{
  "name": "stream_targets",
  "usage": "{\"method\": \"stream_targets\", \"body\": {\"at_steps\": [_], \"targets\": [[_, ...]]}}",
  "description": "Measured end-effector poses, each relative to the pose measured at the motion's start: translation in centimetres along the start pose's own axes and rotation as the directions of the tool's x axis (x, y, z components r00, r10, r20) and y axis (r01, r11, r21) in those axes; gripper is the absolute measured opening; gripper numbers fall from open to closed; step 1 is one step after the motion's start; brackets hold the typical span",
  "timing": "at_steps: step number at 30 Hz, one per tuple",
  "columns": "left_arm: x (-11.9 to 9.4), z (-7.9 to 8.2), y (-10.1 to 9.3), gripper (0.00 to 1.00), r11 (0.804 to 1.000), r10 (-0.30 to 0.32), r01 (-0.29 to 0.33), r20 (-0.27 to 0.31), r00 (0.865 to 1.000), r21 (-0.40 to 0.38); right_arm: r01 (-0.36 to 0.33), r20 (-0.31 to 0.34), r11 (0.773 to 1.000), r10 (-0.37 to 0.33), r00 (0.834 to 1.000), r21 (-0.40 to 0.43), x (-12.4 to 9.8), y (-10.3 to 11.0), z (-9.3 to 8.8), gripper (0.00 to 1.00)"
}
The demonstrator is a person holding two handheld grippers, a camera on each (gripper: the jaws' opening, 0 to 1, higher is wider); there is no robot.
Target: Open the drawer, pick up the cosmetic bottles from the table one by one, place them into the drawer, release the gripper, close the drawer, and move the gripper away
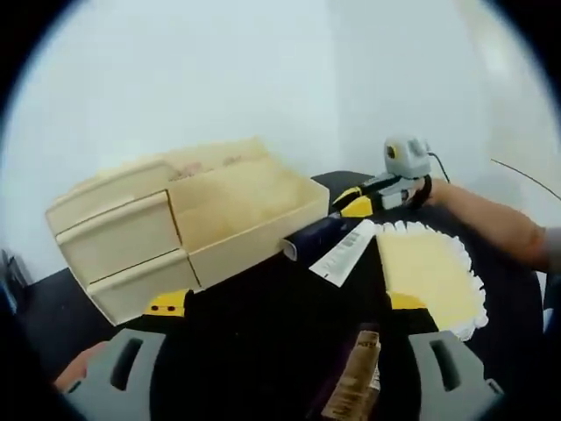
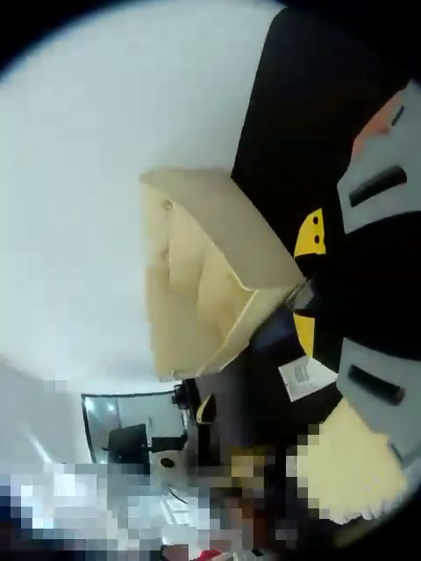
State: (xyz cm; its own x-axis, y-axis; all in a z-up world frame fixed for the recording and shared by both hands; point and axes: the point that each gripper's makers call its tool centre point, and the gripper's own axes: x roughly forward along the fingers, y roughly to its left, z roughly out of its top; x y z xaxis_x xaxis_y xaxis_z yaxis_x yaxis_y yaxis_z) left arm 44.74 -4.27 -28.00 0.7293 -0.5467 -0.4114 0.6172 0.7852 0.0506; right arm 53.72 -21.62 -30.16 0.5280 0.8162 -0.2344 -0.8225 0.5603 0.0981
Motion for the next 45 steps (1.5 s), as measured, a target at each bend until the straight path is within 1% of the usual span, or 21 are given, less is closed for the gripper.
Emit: {"method": "stream_targets", "body": {"at_steps": [3, 5, 7, 12, 17, 18, 20, 21, 23, 26, 29, 31, 32, 33, 35, 36, 37, 39, 41, 42, 45], "targets": [[0.1, 0.0, 0.0, 0.81, 1.0, -0.001, 0.001, -0.001, 1.0, 0.002, -0.003, 0.002, 1.0, 0.003, 1.0, 0.019, -0.2, -0.3, -0.3, 0.19], [0.1, -0.1, -0.1, 0.81, 1.0, -0.001, 0.001, -0.004, 1.0, 0.004, -0.028, 0.002, 0.999, 0.028, 1.0, 0.033, -0.1, 0.0, -0.5, 0.19], [0.1, -0.1, 0.0, 0.81, 1.0, 0.0, 0.0, -0.005, 1.0, 0.005, -0.046, 0.01, 0.998, 0.046, 0.999, 0.043, 0.0, 0.5, -0.4, 0.17], [0.0, -0.2, -0.1, 0.81, 1.0, 0.0, 0.0, -0.007, 1.0, 0.005, -0.061, 0.009, 0.997, 0.061, 0.998, 0.05, 0.4, 0.2, -0.2, 0.18], [0.0, -0.2, -0.1, 0.81, 1.0, -0.001, 0.001, -0.01, 1.0, 0.01, -0.064, -0.024, 0.998, 0.064, 0.998, 0.008, 1.2, 0.2, 0.2, 0.21], [0.0, -0.2, 0.0, 0.81, 1.0, -0.001, 0.001, -0.011, 1.0, 0.01, -0.023, -0.029, 0.999, 0.022, 0.999, -0.027, 1.1, -0.4, 0.4, 0.21], [-0.2, -0.1, 0.3, 0.81, 1.0, 0.002, -0.002, -0.01, 1.0, 0.012, -0.014, -0.004, 0.999, 0.014, 1.0, -0.033, 0.5, -0.1, 1.3, 0.18], [-0.4, 0.0, 0.4, 0.81, 1.0, 0.002, -0.002, -0.007, 1.0, 0.011, -0.032, 0.03, 0.999, 0.034, 0.999, -0.034, 0.1, 0.3, 2.1, 0.18], [-0.8, 0.5, 0.8, 0.81, 1.0, 0.005, -0.005, 0.006, 1.0, 0.004, -0.057, 0.053, 0.996, 0.061, 0.997, -0.062, -0.7, 1.7, 3.2, 0.19], [-1.5, 0.8, 1.2, 0.81, 1.0, 0.007, -0.007, 0.027, 1.0, -0.01, -0.102, 0.011, 0.986, 0.105, 0.994, -0.135, -0.9, 4.3, 3.6, 0.19], [-2.3, 1.2, 2.0, 0.8, 1.0, 0.015, -0.015, 0.037, 0.999, -0.008, -0.19, -0.061, 0.955, 0.181, 0.982, -0.227, -0.8, 8.2, 3.8, 0.19], [-2.7, 1.1, 2.5, 0.78, 0.999, 0.034, -0.034, 0.035, 0.999, 0.004, -0.237, -0.118, 0.923, 0.21, 0.971, -0.303, -0.6, 10.5, 3.7, 0.2], [-2.9, 1.2, 2.9, 0.77, 0.999, 0.043, -0.043, 0.034, 0.998, 0.009, -0.256, -0.153, 0.906, 0.216, 0.964, -0.337, -0.4, 11.5, 3.5, 0.2], [-3.2, 1.3, 3.2, 0.76, 0.999, 0.049, -0.049, 0.035, 0.998, 0.012, -0.278, -0.184, 0.878, 0.221, 0.958, -0.39, -0.1, 12.9, 3.5, 0.2], [-3.7, 1.5, 3.6, 0.76, 0.999, 0.05, -0.051, 0.048, 0.998, 0.017, -0.314, -0.206, 0.85, 0.247, 0.947, -0.423, 0.2, 14.7, 3.6, 0.21], [-3.9, 1.6, 3.8, 0.76, 0.999, 0.049, -0.05, 0.052, 0.997, 0.015, -0.361, -0.256, 0.823, 0.27, 0.928, -0.438, 0.1, 16.1, 3.2, 0.21], [-4.1, 1.6, 4.1, 0.77, 0.999, 0.05, -0.05, 0.052, 0.997, 0.011, -0.379, -0.263, 0.816, 0.287, 0.921, -0.436, 0.2, 16.9, 3.2, 0.23], [-4.5, 1.5, 4.5, 0.77, 0.998, 0.054, -0.054, 0.051, 0.997, 0.009, -0.396, -0.26, 0.788, 0.305, 0.916, -0.471, 0.8, 18.5, 3.6, 0.27], [-4.9, 1.2, 3.8, 0.77, 1.0, 0.013, -0.013, 0.065, 0.998, 0.006, -0.405, -0.28, 0.773, 0.301, 0.912, -0.488, 1.3, 19.5, 3.4, 0.26], [-5.1, 1.1, 3.6, 0.77, 1.0, -0.003, 0.003, 0.065, 0.998, -0.002, -0.398, -0.285, 0.753, 0.286, 0.915, -0.523, 1.6, 19.8, 3.3, 0.26], [-5.5, 1.1, 4.0, 0.76, 1.0, -0.032, 0.032, 0.066, 0.997, 0.001, -0.429, -0.329, 0.705, 0.284, 0.9, -0.564, 2.2, 21.4, 2.3, 0.25]]}}
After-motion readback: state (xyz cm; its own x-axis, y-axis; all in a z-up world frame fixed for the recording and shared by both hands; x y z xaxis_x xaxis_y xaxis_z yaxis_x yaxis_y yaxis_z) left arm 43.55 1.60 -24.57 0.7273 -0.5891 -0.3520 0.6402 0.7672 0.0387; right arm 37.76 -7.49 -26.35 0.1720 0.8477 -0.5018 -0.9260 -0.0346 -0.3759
